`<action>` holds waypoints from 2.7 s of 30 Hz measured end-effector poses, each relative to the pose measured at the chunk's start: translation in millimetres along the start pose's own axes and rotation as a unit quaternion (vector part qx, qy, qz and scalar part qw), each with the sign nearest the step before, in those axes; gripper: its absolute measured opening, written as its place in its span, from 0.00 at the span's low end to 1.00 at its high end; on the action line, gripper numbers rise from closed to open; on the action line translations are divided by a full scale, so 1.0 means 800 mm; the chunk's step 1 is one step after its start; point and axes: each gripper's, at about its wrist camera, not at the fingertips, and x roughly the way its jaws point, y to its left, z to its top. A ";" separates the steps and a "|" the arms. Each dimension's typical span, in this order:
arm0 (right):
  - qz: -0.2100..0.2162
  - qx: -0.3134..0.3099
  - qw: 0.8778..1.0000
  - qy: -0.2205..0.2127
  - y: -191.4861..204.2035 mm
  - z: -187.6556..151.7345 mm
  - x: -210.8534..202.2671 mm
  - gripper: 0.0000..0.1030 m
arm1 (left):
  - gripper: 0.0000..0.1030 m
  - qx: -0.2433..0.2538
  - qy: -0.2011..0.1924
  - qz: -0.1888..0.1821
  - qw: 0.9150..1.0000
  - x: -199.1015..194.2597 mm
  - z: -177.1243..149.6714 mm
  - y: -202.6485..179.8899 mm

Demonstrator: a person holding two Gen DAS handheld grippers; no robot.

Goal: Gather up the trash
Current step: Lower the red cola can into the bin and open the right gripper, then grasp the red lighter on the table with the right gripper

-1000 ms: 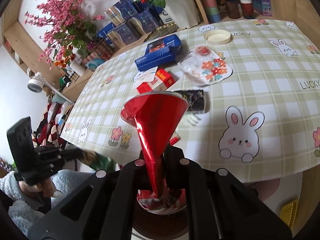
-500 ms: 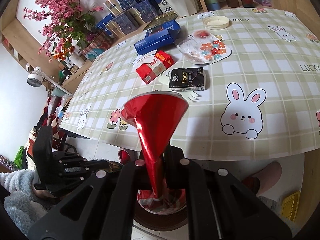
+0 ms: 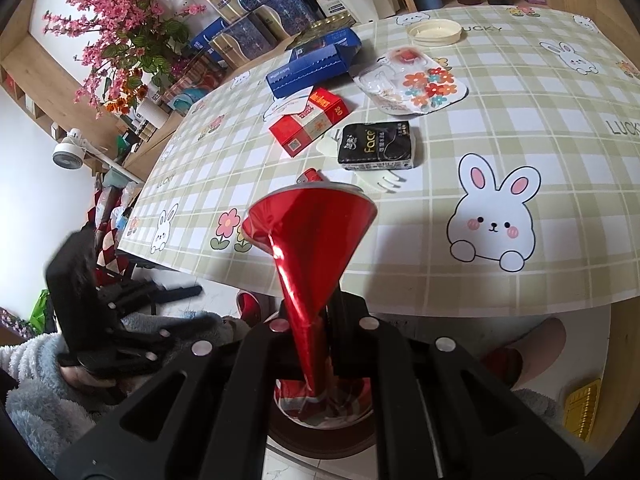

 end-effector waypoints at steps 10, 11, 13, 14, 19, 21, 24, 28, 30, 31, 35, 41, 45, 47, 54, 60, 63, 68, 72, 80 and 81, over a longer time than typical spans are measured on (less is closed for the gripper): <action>0.017 -0.013 0.999 0.039 0.011 -0.009 0.023 0.09 | 0.92 -0.025 -0.123 0.094 0.988 -0.081 0.023 0.018; 0.020 -0.014 0.999 0.044 0.013 -0.010 0.026 0.09 | 0.93 -0.027 -0.132 0.107 0.985 -0.089 0.025 0.021; 0.027 -0.018 0.998 0.061 0.018 -0.013 0.037 0.09 | 0.94 -0.035 -0.146 0.118 0.982 -0.101 0.025 0.029; 0.027 -0.024 0.997 0.071 0.021 -0.015 0.044 0.09 | 0.94 -0.041 -0.152 0.124 0.980 -0.107 0.024 0.034; 0.024 -0.068 0.989 0.131 0.046 -0.025 0.085 0.09 | 0.94 -0.065 -0.166 0.142 0.974 -0.119 0.019 0.054; 0.020 -0.084 0.986 0.145 0.054 -0.028 0.095 0.08 | 0.94 -0.072 -0.168 0.143 0.973 -0.123 0.015 0.060; 0.022 -0.092 0.981 0.172 0.061 -0.034 0.115 0.08 | 0.94 -0.079 -0.169 0.149 0.971 -0.127 0.010 0.068; 0.029 -0.097 0.975 0.197 0.072 -0.042 0.133 0.08 | 0.94 -0.091 -0.171 0.155 0.969 -0.130 0.007 0.076; 0.034 -0.099 0.973 0.208 0.076 -0.046 0.140 0.09 | 0.94 -0.095 -0.170 0.155 0.968 -0.130 0.007 0.079; 0.038 -0.101 0.971 0.216 0.080 -0.049 0.145 0.09 | 0.94 -0.096 -0.170 0.155 0.968 -0.130 0.006 0.080; 0.045 -0.113 0.964 0.237 0.090 -0.058 0.157 0.17 | 0.94 -0.097 -0.169 0.154 0.969 -0.130 0.005 0.081; 0.052 -0.130 0.964 0.225 0.105 -0.061 0.151 0.56 | 0.94 -0.098 -0.166 0.155 0.969 -0.128 0.004 0.081; 0.032 -0.133 0.975 0.175 0.103 -0.043 0.127 0.83 | 0.94 -0.102 -0.165 0.156 0.969 -0.128 0.005 0.083; 0.015 -0.130 0.981 0.146 0.096 -0.031 0.112 0.89 | 0.94 -0.102 -0.165 0.157 0.968 -0.127 0.005 0.083; -0.064 -0.115 0.990 0.050 0.063 0.008 0.061 0.94 | 0.94 -0.100 -0.164 0.158 0.969 -0.126 0.005 0.083; -0.112 -0.081 0.990 0.003 0.028 0.033 0.036 0.94 | 0.94 -0.095 -0.160 0.159 0.970 -0.122 0.008 0.081; -0.126 -0.071 0.989 -0.012 0.014 0.039 0.027 0.94 | 0.94 -0.093 -0.158 0.158 0.970 -0.121 0.010 0.080; -0.142 -0.098 0.985 -0.027 0.010 0.041 0.025 0.94 | 0.94 -0.093 -0.156 0.158 0.971 -0.117 0.014 0.081; -0.138 -0.128 0.982 -0.009 0.014 0.039 0.041 0.94 | 0.94 -0.097 -0.152 0.155 0.971 -0.113 0.016 0.083; -0.151 -0.158 0.975 0.031 0.025 0.043 0.076 0.91 | 0.94 -0.106 -0.147 0.150 0.972 -0.102 0.016 0.091; -0.151 -0.165 0.974 0.031 0.027 0.044 0.081 0.82 | 0.94 -0.106 -0.146 0.149 0.972 -0.101 0.017 0.092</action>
